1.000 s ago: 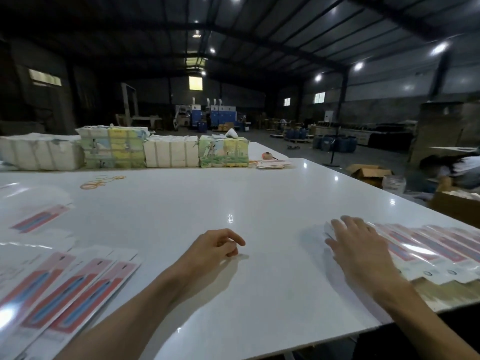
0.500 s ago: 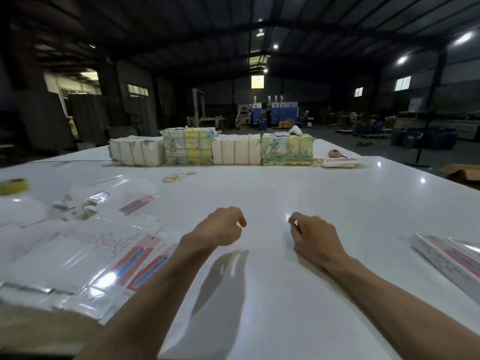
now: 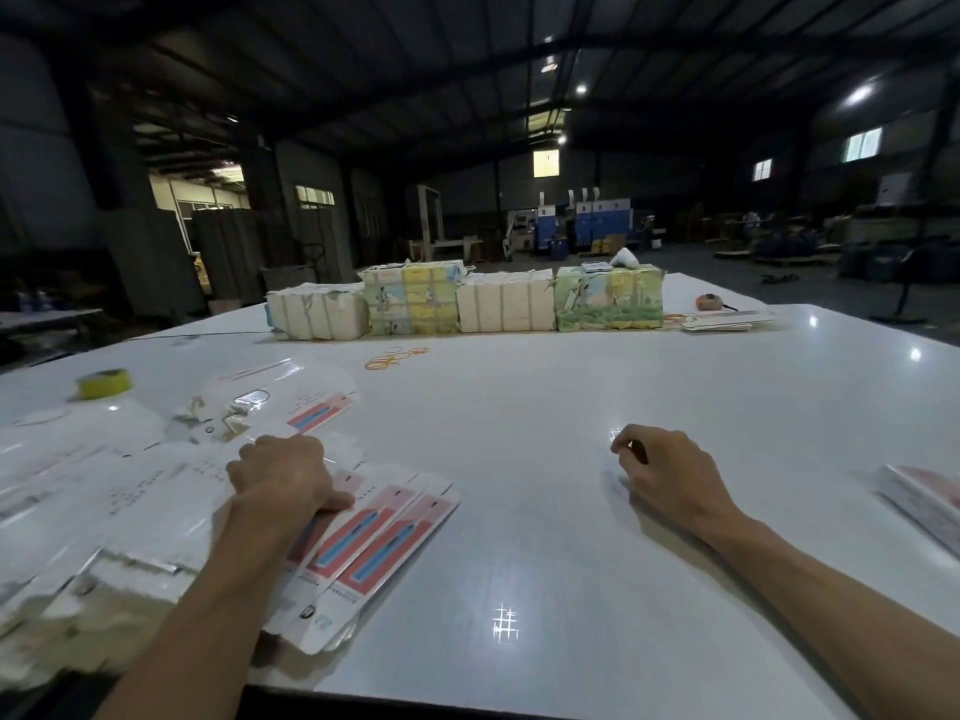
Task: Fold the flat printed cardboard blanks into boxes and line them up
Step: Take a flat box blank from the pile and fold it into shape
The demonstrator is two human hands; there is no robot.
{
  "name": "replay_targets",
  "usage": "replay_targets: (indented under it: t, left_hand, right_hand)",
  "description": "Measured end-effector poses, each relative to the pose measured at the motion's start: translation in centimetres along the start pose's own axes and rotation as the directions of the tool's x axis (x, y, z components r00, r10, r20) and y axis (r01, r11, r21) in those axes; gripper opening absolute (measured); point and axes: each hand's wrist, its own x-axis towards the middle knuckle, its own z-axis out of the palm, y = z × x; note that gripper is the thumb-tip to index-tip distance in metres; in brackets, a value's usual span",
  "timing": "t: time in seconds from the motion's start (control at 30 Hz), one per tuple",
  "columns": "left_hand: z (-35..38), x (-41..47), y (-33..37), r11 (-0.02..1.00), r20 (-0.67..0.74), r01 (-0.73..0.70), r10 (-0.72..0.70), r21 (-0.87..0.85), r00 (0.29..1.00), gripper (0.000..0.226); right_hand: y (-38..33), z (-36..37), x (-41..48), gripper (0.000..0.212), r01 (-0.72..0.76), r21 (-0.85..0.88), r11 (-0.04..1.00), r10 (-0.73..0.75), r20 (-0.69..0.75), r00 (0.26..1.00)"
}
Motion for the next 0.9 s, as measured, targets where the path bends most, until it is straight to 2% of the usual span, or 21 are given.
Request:
replay_targets:
  t: [0.17, 0.3, 0.37, 0.43, 0.63, 0.8, 0.9]
  left_hand:
    - [-0.8, 0.9, -0.6, 0.999, 0.024, -0.033, 0.034, -0.029, 0.999, 0.073]
    - [-1.0, 1.6, -1.3, 0.982, 0.052, -0.02, 0.031, -0.187, 0.998, 0.09]
    - [-1.1, 1.6, -1.4, 0.974, 0.014, -0.041, 0.045, -0.223, 0.999, 0.081]
    - [-1.2, 1.6, -1.1, 0.973, -0.045, -0.082, 0.074, -0.215, 0.996, 0.067]
    - [-2.0, 1.5, 0.6, 0.97, -0.166, -0.144, 0.111, -0.197, 0.98, 0.056]
    - [-1.8, 2.4, 0.6, 0.976, -0.118, -0.122, 0.102, -0.183, 0.988, 0.062]
    - [-1.3, 2.6, 0.1, 0.977, -0.173, -0.135, 0.106, -0.167, 0.979, 0.058]
  right_hand:
    - [0.3, 0.0, 0.0, 0.023, -0.017, 0.038, 0.999, 0.018, -0.015, 1.0]
    - [0.4, 0.0, 0.0, 0.023, -0.019, 0.061, 0.998, 0.02, -0.006, 1.0]
    - [0.4, 0.1, 0.0, 0.023, -0.015, 0.061, 0.998, 0.016, -0.003, 1.0]
    - [0.5, 0.1, 0.0, 0.022, -0.011, 0.057, 0.998, 0.01, 0.003, 1.0]
    - [0.8, 0.3, 0.2, 0.023, -0.017, 0.086, 0.996, 0.016, 0.01, 1.0]
    - [1.0, 0.5, 0.3, 0.022, -0.008, 0.102, 0.995, 0.008, 0.001, 1.0]
    - [1.1, 0.6, 0.5, 0.022, 0.002, 0.096, 0.995, -0.003, 0.01, 1.0]
